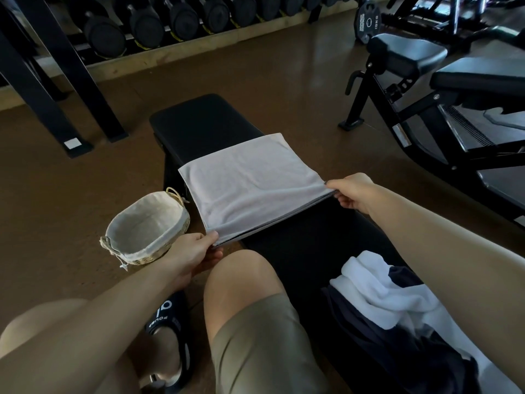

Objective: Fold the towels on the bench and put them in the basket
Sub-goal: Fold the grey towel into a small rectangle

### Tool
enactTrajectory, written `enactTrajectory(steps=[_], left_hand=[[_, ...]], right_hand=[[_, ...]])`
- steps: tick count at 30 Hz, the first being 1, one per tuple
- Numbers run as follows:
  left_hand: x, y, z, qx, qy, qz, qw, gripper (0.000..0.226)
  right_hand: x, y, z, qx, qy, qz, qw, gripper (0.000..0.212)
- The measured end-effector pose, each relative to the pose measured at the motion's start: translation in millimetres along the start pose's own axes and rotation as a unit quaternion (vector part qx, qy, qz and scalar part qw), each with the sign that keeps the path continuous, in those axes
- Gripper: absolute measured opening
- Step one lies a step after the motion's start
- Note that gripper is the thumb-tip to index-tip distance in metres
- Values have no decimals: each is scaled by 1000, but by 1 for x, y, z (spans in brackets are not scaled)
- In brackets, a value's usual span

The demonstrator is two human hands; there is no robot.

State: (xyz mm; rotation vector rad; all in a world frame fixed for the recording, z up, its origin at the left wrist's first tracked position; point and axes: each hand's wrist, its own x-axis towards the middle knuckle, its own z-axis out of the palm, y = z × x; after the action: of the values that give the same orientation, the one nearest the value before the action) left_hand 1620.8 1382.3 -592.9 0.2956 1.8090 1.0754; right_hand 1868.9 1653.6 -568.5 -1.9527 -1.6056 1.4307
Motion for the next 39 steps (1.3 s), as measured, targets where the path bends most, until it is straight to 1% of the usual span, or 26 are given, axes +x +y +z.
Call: enactTrajectory(steps=[2,5,10,14,16,20,22,23,25,27,29,32,36,39], left_hand=[[-1,-1,1,13,1,2,1000,25],[0,-3,3,25,8,2,1000,26],[2,-6,4,32,13,5,999,26],[1,-7,5,44,27,17,999,25],[2,-6,4,54,32,21,998,25],[2,-4,2,44,60,43,996,22],[-1,3,3,32,77,62,995,23],[-2,9,3,28,83,75,993,22],[-1,28,2,5,81,101,992,16],[-2,54,1,-38,67,115,990,10],[-6,91,-2,-98,75,118,985,12],[-13,158,-14,-195,105,124,967,22],[-22,229,-35,-252,104,169,947,21],[-32,260,-44,-280,96,187,937,20]], right_hand=[[-3,-1,-5,30,-15,10,999,22],[-3,1,-9,38,-19,6,999,18],[2,6,-3,16,19,-9,1000,11],[3,7,1,-25,45,-16,999,19],[4,8,2,-37,55,-16,998,18],[1,5,3,-50,55,-15,997,12],[-7,-3,1,-37,45,-18,998,6],[-12,-8,0,-12,32,-22,999,3],[-19,-23,-4,74,-3,-22,997,13],[-26,-43,-8,153,-27,-23,988,17],[-32,-69,-12,242,-38,-36,969,16],[-40,-112,-21,360,-54,-78,928,14],[-49,-161,-37,436,-49,-134,889,9],[-59,-190,-45,474,9,-161,866,8]])
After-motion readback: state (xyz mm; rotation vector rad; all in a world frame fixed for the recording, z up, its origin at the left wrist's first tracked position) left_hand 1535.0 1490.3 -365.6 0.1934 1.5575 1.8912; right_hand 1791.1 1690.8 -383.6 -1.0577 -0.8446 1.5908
